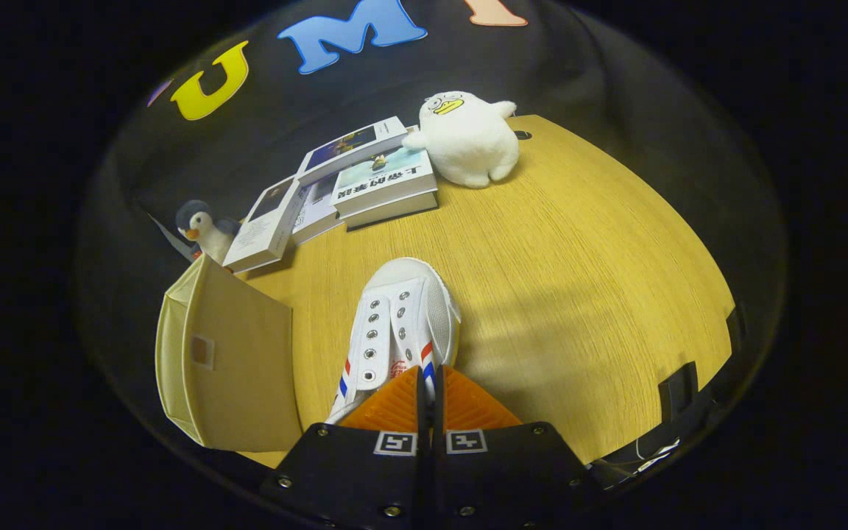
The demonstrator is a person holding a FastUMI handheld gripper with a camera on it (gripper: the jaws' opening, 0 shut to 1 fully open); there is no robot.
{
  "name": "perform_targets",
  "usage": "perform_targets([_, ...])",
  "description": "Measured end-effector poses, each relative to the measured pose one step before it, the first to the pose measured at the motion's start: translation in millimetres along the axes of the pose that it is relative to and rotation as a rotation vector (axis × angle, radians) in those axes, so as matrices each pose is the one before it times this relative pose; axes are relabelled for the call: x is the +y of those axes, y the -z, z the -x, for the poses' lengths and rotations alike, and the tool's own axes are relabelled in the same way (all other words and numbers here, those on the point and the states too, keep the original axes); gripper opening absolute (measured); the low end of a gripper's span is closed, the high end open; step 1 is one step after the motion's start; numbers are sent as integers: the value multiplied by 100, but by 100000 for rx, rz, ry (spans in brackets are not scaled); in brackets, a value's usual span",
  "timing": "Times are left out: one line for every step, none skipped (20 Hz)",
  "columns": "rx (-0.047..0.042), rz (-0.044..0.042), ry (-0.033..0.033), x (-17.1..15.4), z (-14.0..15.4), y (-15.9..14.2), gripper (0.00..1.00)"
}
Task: Open the storage box then place both shoes into the box .Put the left shoe in first, then the right shoe, with the right side of both shoes facing outward in a uniform manner.
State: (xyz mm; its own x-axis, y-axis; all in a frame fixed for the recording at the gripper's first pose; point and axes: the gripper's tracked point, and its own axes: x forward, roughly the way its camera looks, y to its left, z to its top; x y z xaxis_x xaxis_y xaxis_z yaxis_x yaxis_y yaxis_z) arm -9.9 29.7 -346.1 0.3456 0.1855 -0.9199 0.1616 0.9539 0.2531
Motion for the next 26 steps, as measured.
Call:
perform_targets([-279, 232, -846, 555, 497, -183, 0])
perform_targets([-1149, 82, -532, 626, 392, -270, 0])
perform_targets([-1290, 131, -543, 598, 524, -173, 0])
perform_targets([-136, 420, -1202, 809, 413, -84, 0])
perform_targets([-1100, -321, -924, 632, 441, -266, 0])
perform_targets([-1146, -347, -1269, 788, 571, -206, 0])
perform_targets([-686, 101, -1319, 835, 326, -382, 0])
perform_targets([-796, -290, -1119, 838, 370, -84, 0])
perform_targets([-1271, -154, -981, 897, 396, -311, 0])
perform_targets([-240, 674, -759, 800, 493, -163, 0])
perform_targets([-973, 883, -669, 804, 175, -310, 0])
perform_targets([-851, 689, -422, 850, 295, -169, 0])
perform_targets([-480, 569, -879, 947, 233, -211, 0])
perform_targets([-864, 100, -989, 1021, 303, -104, 0])
perform_targets([-977, 49, -1213, 1039, 265, -209, 0])
perform_targets([-656, 1155, -1137, 1002, 161, -68, 0])
perform_targets([-934, 822, -736, 908, 162, -72, 0])
perform_targets([-836, 613, -834, 1028, 194, -115, 0])
perform_targets([-339, 1113, -953, 936, -99, -222, 0])
perform_targets([-655, 419, -730, 856, -71, 39, 0])
perform_targets([-306, 157, -838, 911, 37, 115, 0])
perform_targets([744, 284, -843, 838, -183, 242, 0])
perform_targets([-309, -65, -600, 795, -240, 87, 0])
perform_targets([180, 374, -530, 791, -201, 311, 0])
perform_targets([423, 486, -518, 717, -406, 122, 0])
perform_targets([-143, 365, -459, 763, -256, 251, 0])
